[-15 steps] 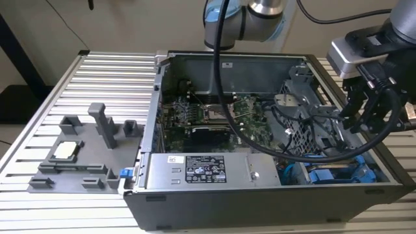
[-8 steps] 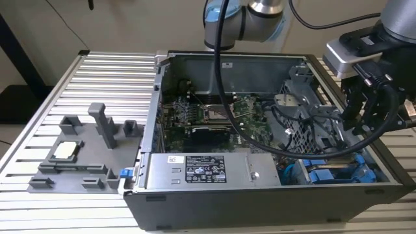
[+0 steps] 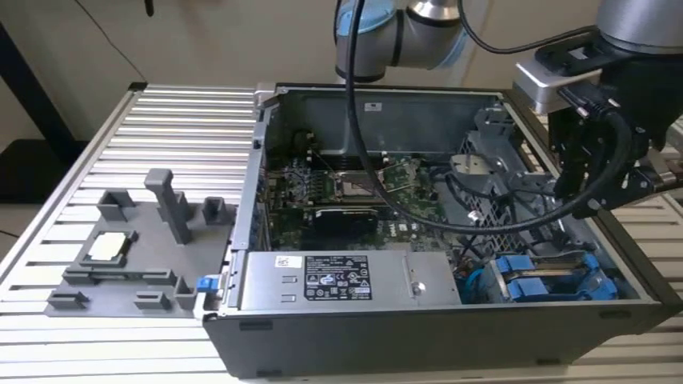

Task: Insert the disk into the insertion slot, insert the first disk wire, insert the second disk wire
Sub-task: 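Insert the first disk wire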

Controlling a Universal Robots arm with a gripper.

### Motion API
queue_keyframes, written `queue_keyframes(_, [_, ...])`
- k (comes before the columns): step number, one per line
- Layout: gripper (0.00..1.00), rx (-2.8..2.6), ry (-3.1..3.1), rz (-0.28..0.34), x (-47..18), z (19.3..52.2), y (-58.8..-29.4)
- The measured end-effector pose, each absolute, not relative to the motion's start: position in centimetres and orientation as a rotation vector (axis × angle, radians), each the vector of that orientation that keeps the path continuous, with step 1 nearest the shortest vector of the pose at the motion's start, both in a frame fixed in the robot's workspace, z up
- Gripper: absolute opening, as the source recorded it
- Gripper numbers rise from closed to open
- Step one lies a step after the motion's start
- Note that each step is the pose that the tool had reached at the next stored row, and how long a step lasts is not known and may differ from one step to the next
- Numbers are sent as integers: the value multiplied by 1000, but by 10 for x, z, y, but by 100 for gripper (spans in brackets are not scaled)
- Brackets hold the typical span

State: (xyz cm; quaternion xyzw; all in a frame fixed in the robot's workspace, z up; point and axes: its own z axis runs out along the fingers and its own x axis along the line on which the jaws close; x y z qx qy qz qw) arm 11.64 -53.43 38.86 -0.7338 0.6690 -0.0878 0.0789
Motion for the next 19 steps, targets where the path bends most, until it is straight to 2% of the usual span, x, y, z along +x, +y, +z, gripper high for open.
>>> queue_keyframes(2, [40,-2216,2013,-299,116,389,-528])
queue_keyframes(9, [40,-2218,2014,-303,116,389,-528])
queue_keyframes(11, [37,-2218,2014,-303,116,389,-528])
queue_keyframes(13, [25,-2218,2014,-303,116,389,-528])
queue_keyframes(14, [25,-2218,2014,-303,116,389,-528])
queue_keyframes(15, [19,-2218,2014,-303,116,388,-528])
queue_keyframes(19, [19,-2218,2014,-303,116,389,-527])
